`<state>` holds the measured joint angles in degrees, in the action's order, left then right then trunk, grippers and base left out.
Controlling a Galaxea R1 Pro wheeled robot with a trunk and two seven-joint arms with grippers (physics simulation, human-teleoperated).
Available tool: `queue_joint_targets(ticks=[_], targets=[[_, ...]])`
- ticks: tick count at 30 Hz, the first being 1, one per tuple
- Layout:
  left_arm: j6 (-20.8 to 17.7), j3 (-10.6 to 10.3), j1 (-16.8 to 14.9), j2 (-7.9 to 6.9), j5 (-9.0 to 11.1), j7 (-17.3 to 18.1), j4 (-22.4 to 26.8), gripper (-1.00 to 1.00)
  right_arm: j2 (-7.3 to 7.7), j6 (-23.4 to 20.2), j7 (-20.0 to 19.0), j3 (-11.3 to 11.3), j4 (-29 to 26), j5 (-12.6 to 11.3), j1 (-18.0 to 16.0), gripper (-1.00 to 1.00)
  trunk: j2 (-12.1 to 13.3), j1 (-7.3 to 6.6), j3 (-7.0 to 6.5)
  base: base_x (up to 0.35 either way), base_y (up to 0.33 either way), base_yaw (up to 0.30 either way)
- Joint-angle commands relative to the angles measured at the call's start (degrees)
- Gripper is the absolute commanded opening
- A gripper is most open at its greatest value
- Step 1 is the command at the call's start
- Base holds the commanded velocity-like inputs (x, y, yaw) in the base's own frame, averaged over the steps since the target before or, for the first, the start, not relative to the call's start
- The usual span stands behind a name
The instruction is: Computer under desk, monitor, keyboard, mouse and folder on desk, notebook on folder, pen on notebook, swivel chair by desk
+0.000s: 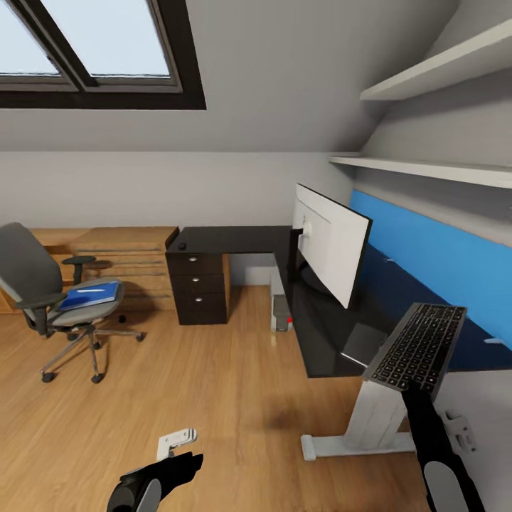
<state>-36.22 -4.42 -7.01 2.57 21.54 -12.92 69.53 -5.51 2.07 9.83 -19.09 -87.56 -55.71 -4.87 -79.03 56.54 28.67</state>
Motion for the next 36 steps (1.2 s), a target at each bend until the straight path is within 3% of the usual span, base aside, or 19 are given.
queue_joint_targets(ticks=[1,14,20,36], targets=[[-0.2,0.0,0.0,-0.03,0.6,-0.5,0.1,1.00,-0.03,0.2,0.2,0.0,-0.1,-0.5,0.0,-1.00,0.0,0.00,0.06,-0.010,0.088,-0.266],[-0.1,0.0,0.0,-0.02,0.6,-0.5,-0.4,1.00,-0.03,0.3,0.3,0.0,-0.1,-0.5,0.0,-1.00,0.0,0.00,0.06,0.086,0.065,-0.266],[1.2,0.0,0.0,0.07,0.7,-0.5,-0.4,1.00,-0.03,0.2,0.3,0.0,-0.1,-0.5,0.0,-1.00,0.0,0.00,0.06,0.215,0.240,-0.267],[1.3,-0.1,0.0,0.09,0.7,-0.5,-0.4,1.00,-0.58,0.4,0.2,0.0,-0.1,-0.4,0.0,-1.00,0.0,0.00,0.06,-0.037,0.267,-0.267]])
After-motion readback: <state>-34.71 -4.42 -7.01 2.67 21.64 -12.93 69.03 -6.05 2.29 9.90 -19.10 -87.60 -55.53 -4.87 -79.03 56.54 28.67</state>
